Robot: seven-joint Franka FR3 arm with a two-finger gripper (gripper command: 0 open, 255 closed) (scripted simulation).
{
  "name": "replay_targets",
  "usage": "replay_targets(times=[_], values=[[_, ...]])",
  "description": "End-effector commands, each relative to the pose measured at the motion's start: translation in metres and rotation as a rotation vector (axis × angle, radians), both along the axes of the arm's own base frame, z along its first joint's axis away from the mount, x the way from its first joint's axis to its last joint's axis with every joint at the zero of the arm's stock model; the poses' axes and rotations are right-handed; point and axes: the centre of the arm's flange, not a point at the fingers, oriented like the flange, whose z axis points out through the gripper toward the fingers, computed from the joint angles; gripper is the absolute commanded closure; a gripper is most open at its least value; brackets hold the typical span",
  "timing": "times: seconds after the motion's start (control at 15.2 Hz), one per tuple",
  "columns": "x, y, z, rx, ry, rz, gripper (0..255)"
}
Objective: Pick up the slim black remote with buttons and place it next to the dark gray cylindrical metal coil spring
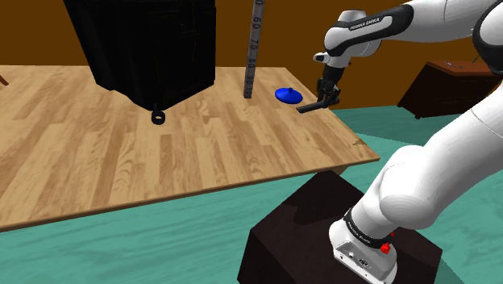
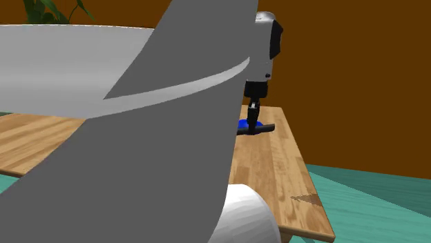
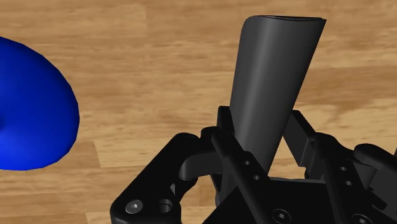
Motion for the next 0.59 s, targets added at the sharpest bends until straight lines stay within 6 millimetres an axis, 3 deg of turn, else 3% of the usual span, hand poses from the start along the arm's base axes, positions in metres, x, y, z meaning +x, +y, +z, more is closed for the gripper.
replay_targets(times=[0.0, 0.53], values=[[0.000, 0.000, 0.006, 0.000, 0.000, 0.000, 255], [0.029, 0.101, 0.006, 0.000, 0.000, 0.000, 255]])
